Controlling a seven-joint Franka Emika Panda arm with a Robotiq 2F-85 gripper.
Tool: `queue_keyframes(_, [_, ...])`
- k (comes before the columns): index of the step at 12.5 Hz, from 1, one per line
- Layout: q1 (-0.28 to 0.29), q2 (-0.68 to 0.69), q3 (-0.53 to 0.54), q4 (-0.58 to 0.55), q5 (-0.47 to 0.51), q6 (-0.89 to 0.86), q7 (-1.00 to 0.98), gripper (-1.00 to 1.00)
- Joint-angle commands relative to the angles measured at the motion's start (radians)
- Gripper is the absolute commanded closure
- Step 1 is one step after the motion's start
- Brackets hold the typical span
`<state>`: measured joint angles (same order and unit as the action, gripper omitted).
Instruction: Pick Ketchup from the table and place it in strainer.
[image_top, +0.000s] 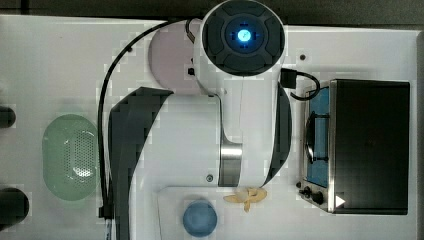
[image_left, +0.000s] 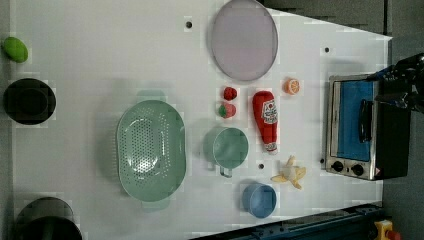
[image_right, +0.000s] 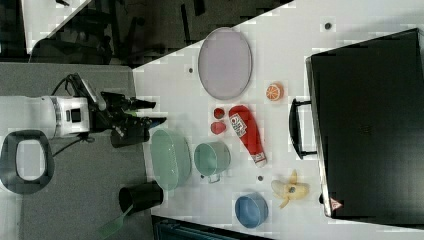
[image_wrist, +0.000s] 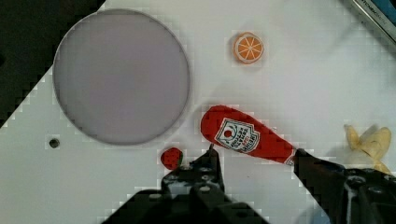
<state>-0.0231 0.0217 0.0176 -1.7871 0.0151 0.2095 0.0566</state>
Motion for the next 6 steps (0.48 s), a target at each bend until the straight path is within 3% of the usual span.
queue_keyframes(1, [-0.109, -0.238, 0.019, -0.112, 0.015, -0.149, -0.045, -0.59])
queue_keyframes(3, [-0.108, -0.238, 0.020, -0.123, 0.015, -0.149, -0.050, -1.00])
queue_keyframes(6, [-0.105, -0.226, 0.034, -0.166, 0.015, -0.126, -0.122, -1.00])
